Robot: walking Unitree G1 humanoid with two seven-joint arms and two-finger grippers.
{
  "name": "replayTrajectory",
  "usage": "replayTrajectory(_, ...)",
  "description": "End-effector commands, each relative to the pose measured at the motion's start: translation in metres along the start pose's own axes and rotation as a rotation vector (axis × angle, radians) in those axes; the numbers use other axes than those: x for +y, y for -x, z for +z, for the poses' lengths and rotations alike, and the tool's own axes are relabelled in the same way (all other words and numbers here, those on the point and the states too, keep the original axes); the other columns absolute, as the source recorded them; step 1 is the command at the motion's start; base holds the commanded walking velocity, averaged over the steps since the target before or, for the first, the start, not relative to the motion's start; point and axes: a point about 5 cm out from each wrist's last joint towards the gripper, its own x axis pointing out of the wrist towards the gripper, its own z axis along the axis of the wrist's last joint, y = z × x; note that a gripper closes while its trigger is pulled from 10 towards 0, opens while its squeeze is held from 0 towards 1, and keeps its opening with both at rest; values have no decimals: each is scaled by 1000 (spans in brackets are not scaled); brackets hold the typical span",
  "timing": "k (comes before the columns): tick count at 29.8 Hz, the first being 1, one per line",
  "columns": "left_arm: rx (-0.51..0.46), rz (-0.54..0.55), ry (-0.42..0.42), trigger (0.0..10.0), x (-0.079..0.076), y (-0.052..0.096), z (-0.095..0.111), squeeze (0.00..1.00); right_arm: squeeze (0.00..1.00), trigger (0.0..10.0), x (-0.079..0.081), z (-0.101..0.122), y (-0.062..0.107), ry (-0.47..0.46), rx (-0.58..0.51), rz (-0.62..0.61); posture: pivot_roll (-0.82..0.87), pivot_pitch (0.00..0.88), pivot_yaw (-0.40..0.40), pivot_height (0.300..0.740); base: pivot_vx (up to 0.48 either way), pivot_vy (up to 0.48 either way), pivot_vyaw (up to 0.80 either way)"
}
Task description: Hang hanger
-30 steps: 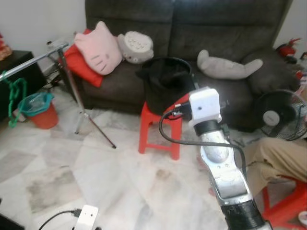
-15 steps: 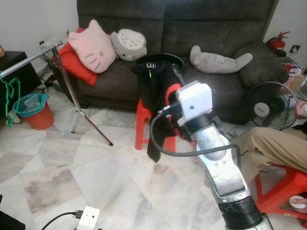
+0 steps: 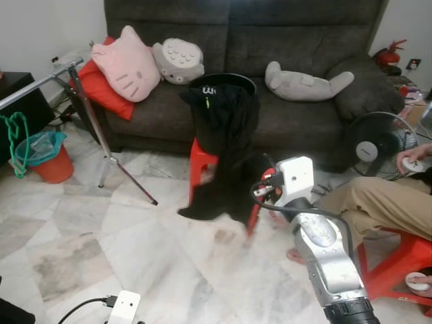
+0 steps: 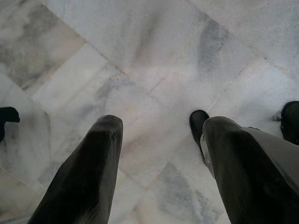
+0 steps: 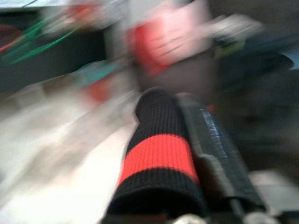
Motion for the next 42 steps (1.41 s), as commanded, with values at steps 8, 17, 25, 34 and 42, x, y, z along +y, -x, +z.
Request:
replayTrajectory(8,14,9,-2,10000,1,1,-3,0,0,10000,-8,-23,1,-206,32,-76,-33,0,29,740,0,0,0)
replayTrajectory(17,11,26,5,10000,1,1,-4,0,0,10000,-55,-90,28,-386,214,-626,-16,0,23,740,0,0,0)
replayTrajectory(25,10,69,54,10000,2,2,-6,0,0,10000,-72,-79,35,-436,61,-806,-18,0,22,740,0,0,0)
replayTrajectory(34,-9,81,102,10000,1,3,-9,0,0,10000,-59,-87,34,-406,63,-786,-15,0,16,740,0,0,0)
replayTrajectory(42,17,97,158,10000,0,5,-17,0,0,10000,-56,-86,39,-354,33,-830,-21,0,22,740,0,0,65)
